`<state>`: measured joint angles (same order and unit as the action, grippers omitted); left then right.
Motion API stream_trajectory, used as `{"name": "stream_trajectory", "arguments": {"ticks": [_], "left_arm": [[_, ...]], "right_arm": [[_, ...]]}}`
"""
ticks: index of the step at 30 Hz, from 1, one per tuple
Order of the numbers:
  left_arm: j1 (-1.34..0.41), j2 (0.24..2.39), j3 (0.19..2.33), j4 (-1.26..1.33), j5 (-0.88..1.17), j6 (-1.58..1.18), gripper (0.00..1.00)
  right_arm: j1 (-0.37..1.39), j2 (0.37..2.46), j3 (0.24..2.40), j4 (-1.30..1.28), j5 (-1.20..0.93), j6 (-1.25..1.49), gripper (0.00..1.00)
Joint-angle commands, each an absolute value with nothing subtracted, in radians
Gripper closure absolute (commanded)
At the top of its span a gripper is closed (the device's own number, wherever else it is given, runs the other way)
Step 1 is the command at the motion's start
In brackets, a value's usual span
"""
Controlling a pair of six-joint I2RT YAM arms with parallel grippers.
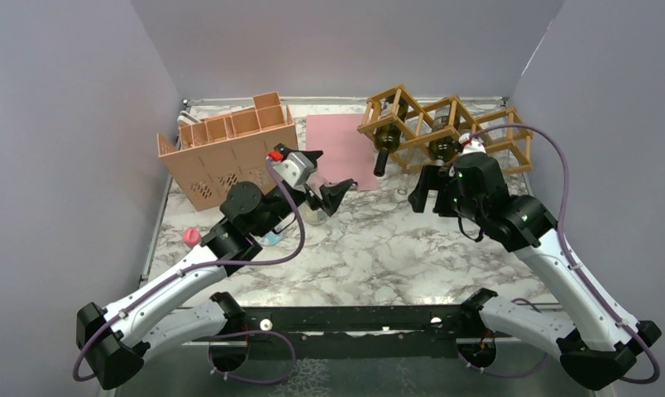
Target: Take the wine bottle off the wine rack
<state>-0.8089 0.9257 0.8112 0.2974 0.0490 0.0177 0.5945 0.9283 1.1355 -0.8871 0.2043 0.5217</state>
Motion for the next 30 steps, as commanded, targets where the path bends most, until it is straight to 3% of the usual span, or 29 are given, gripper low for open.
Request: {"name": "stream_trajectory", "arguments": {"ticks": [1, 7, 12, 14, 18, 25, 30], "left_arm": [[-0.821, 0.869, 0.745, 0.387, 0.097, 0.062, 0.01], [-0.938, 0.838, 0.687, 0.394, -0.028, 0.231, 0.01], [-0.991, 0.828, 0.668, 0.410, -0.064, 0.270, 0.01], [-0.994, 0.832, 0.667, 0.413, -0.066, 0.268, 0.01], [-0.995, 0.834, 0.665, 0.413, -0.075, 0.262, 0.01], [-0.999, 0.829, 0.664, 0.414, -0.092, 0.265, 0.01], [-0.999, 0.841, 0.661, 0.415, -0.090, 0.263, 0.01]], "right_arm": [[0.597, 1.001, 1.249, -0.976, 0.394, 0.486, 0.00], [0.598, 1.115, 1.349, -0.963, 0.548, 0.430, 0.00], [0.581, 1.143, 1.302, -0.862, 0.574, 0.411, 0.00], [0.517, 1.148, 1.267, -0.802, 0.488, 0.408, 0.00], [0.237, 1.213, 1.255, -0.699, 0.098, 0.407, 0.00], [0.158, 1.325, 1.217, -0.607, -0.096, 0.419, 0.00], [0.152, 1.348, 1.182, -0.580, -0.082, 0.429, 0.00]]}}
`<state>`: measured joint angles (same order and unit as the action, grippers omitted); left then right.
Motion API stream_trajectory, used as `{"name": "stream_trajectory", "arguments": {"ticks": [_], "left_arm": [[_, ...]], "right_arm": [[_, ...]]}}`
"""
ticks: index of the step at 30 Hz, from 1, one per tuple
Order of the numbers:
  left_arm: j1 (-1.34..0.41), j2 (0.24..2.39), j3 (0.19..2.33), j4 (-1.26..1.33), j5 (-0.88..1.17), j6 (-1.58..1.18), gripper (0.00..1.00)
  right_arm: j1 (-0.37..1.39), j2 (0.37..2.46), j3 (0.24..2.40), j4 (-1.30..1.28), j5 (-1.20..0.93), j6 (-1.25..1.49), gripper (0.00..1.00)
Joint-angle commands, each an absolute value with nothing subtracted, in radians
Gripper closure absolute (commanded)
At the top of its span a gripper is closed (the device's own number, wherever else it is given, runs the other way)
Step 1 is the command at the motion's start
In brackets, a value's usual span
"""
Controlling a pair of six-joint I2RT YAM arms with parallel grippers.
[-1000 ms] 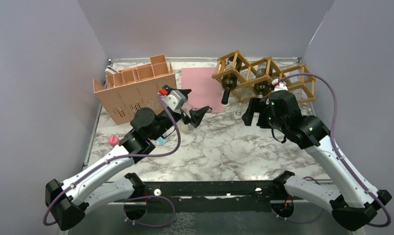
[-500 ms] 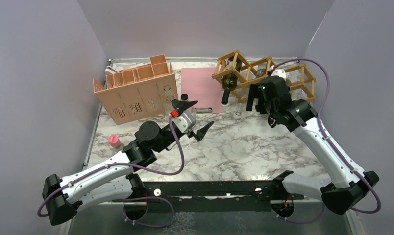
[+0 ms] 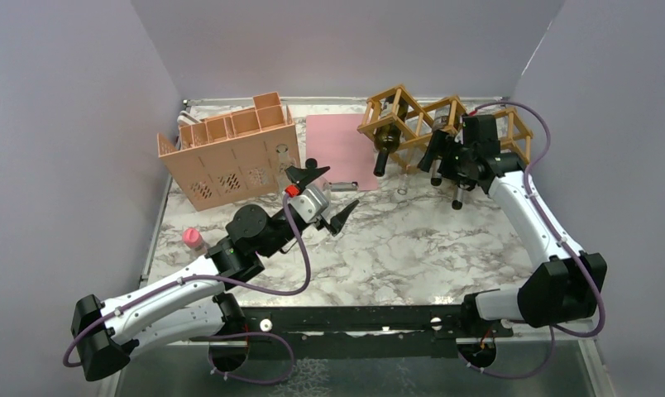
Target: Take the wine bottle off the wine rack
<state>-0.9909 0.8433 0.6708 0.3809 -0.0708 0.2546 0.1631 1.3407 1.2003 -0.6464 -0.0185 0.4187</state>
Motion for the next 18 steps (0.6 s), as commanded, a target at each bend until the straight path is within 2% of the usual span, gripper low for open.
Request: {"name": "stream_trajectory", "arguments": {"ticks": [1, 4, 18], "left_arm": [[-1.000, 0.842, 0.662, 0.415, -0.087, 0.259, 0.01], [-1.002, 0.838, 0.665, 0.416, -0.073, 0.252, 0.01], [-1.002, 0.863, 0.660, 0.422, -0.080, 0.255, 0.01]], "right_arm": [[0.152, 1.349, 1.173, -0.578, -0.066, 0.427, 0.00], [0.147, 1.350, 1.141, -0.554, -0.025, 0.419, 0.01], [0.144, 1.390, 1.053, -0.436, -0.027, 0.439, 0.19]]}}
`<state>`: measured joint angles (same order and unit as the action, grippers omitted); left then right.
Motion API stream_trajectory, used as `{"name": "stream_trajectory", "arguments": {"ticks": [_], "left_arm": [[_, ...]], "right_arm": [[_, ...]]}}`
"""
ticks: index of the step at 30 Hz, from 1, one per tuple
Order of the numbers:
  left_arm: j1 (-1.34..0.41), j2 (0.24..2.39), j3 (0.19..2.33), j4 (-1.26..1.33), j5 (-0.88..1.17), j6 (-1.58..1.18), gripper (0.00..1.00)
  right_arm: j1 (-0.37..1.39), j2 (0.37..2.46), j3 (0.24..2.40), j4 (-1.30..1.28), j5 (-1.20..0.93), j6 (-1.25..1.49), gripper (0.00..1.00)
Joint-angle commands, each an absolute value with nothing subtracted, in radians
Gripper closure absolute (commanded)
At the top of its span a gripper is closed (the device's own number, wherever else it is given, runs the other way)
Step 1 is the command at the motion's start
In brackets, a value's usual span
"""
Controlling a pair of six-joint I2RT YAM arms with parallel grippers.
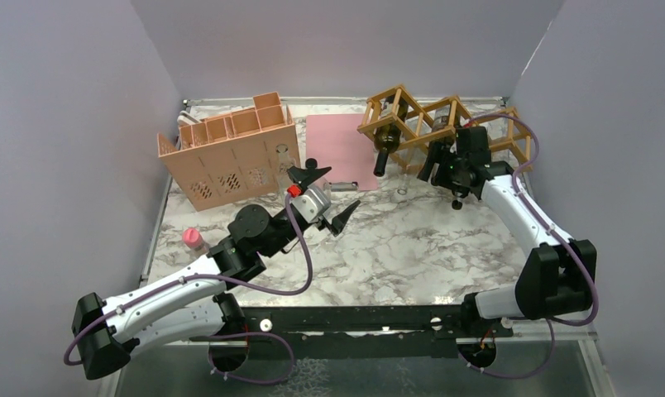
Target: Take the wine bottle off the wine rack
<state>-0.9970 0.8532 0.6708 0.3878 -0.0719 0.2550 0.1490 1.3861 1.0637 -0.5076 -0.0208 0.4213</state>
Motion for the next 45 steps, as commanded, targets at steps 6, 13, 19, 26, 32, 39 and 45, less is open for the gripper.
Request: {"name": "stream_trajectory", "arguments": {"ticks": [6, 13, 19, 26, 32, 39, 45], "left_arm": [[-1.003, 0.861, 0.658, 0.422, -0.085, 0.258, 0.01], [-1.003, 0.857, 0.655, 0.425, -0.092, 0.261, 0.01], [-1.006, 0.848, 0.653, 0.426, -0.093, 0.265, 0.01], [-1.008, 0.844, 0.653, 0.429, -0.097, 0.262, 0.01], [-1.019, 0.836, 0.653, 0.431, -0.100, 0.254, 0.01], [-1.033, 0.850, 0.647, 0.437, -0.110, 0.253, 0.01], [-1.038, 0.861, 0.646, 0.437, -0.114, 0.261, 0.01]], "right_arm": [[0.144, 1.402, 1.056, -0.409, 0.010, 0.445, 0.27], [0.144, 1.417, 1.058, -0.369, 0.022, 0.461, 0.30], [0.144, 1.470, 1.094, -0.373, 0.014, 0.468, 0.34], [0.144, 1.474, 1.094, -0.365, 0.024, 0.464, 0.37], [0.144, 1.506, 1.119, -0.383, 0.052, 0.462, 0.38], [0.143, 1.521, 1.125, -0.377, 0.059, 0.455, 0.45], [0.143, 1.522, 1.127, -0.371, 0.039, 0.453, 0.55]]}}
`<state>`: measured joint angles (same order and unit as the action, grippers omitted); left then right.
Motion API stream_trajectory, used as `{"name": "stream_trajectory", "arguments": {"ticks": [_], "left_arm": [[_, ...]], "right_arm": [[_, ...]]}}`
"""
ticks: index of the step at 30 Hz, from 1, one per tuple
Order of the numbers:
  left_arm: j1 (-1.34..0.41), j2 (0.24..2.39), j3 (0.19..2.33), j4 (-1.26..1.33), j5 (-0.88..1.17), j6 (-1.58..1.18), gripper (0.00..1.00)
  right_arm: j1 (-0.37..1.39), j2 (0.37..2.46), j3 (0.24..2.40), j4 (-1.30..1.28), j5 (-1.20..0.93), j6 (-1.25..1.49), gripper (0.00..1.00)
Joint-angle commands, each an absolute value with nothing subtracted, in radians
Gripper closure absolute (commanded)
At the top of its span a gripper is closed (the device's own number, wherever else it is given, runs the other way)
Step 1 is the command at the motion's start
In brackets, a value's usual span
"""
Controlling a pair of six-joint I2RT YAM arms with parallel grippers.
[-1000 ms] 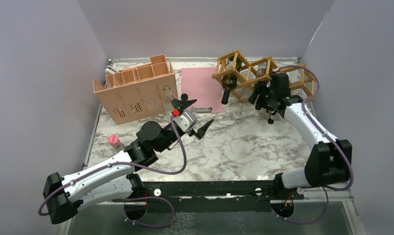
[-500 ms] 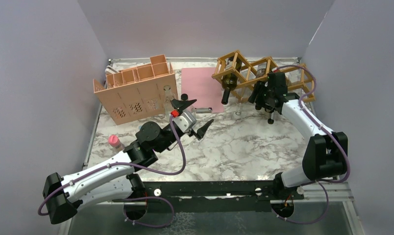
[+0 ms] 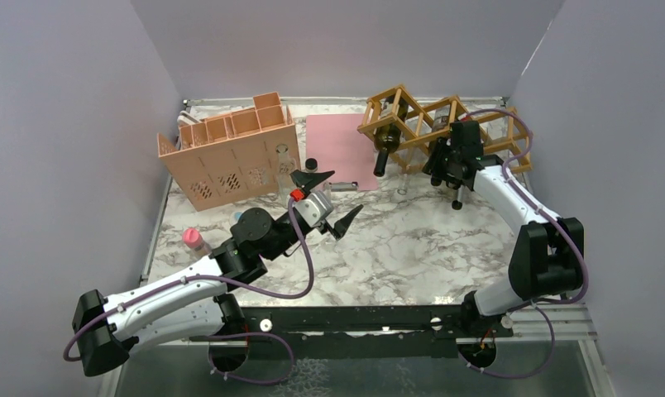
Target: Take the wine bottle off the wine rack
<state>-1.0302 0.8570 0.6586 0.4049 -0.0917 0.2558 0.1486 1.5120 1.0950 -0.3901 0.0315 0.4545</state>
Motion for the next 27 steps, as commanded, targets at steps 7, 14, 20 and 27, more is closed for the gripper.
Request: {"name": "stream_trajectory", "arguments": {"ticks": [7, 14, 20, 27], "left_arm": [[-1.038, 0.857, 0.644, 0.439, -0.127, 0.270, 0.01], [-1.039, 0.858, 0.644, 0.439, -0.121, 0.267, 0.01], [-1.042, 0.858, 0.645, 0.440, -0.123, 0.268, 0.01], [-1.043, 0.862, 0.643, 0.440, -0.123, 0.266, 0.01]], "right_arm": [[0.143, 1.484, 1.098, -0.356, -0.006, 0.467, 0.63], [0.143, 1.424, 1.059, -0.335, -0.044, 0.464, 0.68], [0.143, 1.353, 0.991, -0.312, -0.084, 0.466, 0.72], [0.143, 1.240, 0.908, -0.311, -0.117, 0.464, 0.74]]}}
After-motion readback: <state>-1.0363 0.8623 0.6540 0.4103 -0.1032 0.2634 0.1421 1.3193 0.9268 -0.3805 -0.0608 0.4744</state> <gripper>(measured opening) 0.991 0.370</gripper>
